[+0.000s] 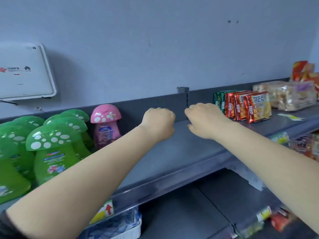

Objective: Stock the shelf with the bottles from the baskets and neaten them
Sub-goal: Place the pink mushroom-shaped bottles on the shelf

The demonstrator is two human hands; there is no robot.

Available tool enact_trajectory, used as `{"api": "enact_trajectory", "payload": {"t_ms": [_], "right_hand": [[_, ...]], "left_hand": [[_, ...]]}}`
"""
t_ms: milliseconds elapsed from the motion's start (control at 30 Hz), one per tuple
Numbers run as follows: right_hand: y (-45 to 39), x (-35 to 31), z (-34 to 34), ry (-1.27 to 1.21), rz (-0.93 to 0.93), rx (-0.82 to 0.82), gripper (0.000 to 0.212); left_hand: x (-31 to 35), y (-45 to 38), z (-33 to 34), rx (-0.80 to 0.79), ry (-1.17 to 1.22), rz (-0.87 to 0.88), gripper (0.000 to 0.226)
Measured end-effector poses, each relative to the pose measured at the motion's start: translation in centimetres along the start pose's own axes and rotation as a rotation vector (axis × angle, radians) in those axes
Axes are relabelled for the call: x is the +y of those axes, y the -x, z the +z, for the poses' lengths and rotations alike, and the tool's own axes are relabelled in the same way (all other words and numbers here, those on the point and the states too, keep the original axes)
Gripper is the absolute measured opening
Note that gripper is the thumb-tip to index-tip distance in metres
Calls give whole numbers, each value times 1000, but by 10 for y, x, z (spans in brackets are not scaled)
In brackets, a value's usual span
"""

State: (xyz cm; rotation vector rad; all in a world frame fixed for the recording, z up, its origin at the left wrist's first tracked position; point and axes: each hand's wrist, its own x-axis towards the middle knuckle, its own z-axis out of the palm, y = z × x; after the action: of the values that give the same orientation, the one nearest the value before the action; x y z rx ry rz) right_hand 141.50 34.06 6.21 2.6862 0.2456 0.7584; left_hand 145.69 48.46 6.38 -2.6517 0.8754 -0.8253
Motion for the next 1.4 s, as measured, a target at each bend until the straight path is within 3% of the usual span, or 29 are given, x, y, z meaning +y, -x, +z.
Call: {"api": "enact_trajectory", "payload": {"t_ms": [67, 233, 333, 433, 600, 767, 967, 1100, 1300, 1400], "right_hand": [[35, 18, 2, 97, 24, -51, 13], [141, 64, 21, 155, 204, -243, 25], [215, 92, 35, 152, 317, -363, 26], [283, 109, 48, 122, 428, -469, 26], [379, 123, 65, 89, 603, -548, 26], [460, 115, 93, -51, 809, -681, 20], [542, 90, 148, -319, 1170, -855, 25], [591, 64, 205, -552, 1451, -882, 30], [636, 22, 295, -753, 1786, -828, 44], [646, 3, 334, -809, 1840, -925, 49]], "left_hand": [[43, -6, 2, 9, 21, 66, 27], [165, -8, 0, 25, 142, 308, 11], [240, -4, 5, -11, 190, 424, 18], [309, 8, 7, -68, 236, 554, 11], [402, 30, 15, -106, 294, 745, 20], [476, 58, 35, -172, 332, 903, 22], [555, 97, 92, -332, 324, 1092, 17], [601, 128, 146, -465, 298, 1232, 16], [660, 175, 235, -693, 377, 1342, 40], [680, 195, 273, -801, 385, 1361, 47]]}}
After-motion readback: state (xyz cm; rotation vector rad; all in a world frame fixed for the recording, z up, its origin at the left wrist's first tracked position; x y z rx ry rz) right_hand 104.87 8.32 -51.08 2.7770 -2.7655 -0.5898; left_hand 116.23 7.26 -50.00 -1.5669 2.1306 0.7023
